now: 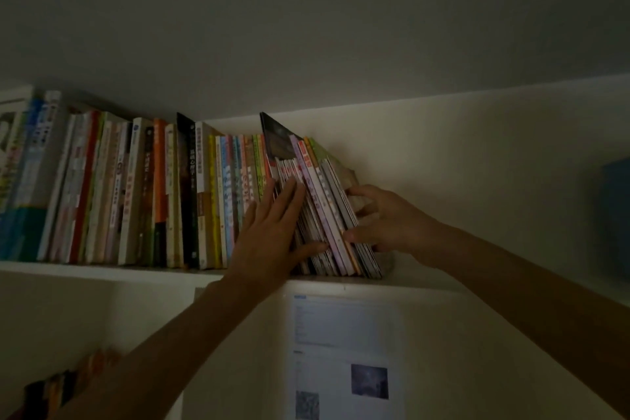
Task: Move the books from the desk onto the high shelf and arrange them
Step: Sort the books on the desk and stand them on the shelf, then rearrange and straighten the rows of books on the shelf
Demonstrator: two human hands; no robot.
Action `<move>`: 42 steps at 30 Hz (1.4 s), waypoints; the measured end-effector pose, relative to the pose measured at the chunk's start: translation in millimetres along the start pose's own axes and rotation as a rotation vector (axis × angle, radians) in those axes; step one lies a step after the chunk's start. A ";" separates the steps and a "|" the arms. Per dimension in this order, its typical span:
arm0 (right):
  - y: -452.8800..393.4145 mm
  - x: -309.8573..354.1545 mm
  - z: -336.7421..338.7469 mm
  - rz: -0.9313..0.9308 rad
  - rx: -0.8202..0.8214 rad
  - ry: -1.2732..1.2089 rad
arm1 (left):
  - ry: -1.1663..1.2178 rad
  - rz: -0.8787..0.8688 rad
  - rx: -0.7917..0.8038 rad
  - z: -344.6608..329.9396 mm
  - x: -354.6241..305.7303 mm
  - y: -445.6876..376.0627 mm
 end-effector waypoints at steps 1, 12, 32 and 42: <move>-1.2 0.3 -0.3 -0.006 0.002 -0.020 | 0.039 -0.004 -0.007 -0.7 0.9 0.2; 1.3 12.0 -6.3 0.036 -0.196 0.363 | 0.614 0.046 -0.319 47.6 6.4 -14.5; 11.9 8.1 -7.1 0.067 -0.300 0.405 | 0.349 0.113 -0.240 65.0 -5.4 -86.7; 18.6 -4.9 16.1 0.096 -0.424 0.368 | 0.257 0.230 -0.038 59.5 -59.3 -87.4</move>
Point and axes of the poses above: each hand's wrist, its own y-axis away from the middle knuckle, its own z-axis out of the back of the hand, x = y × z, the point moved 2 cm from there along -y, towards the middle knuckle, and after that the axes turned 4 degrees about z, right-handed, at the moved point
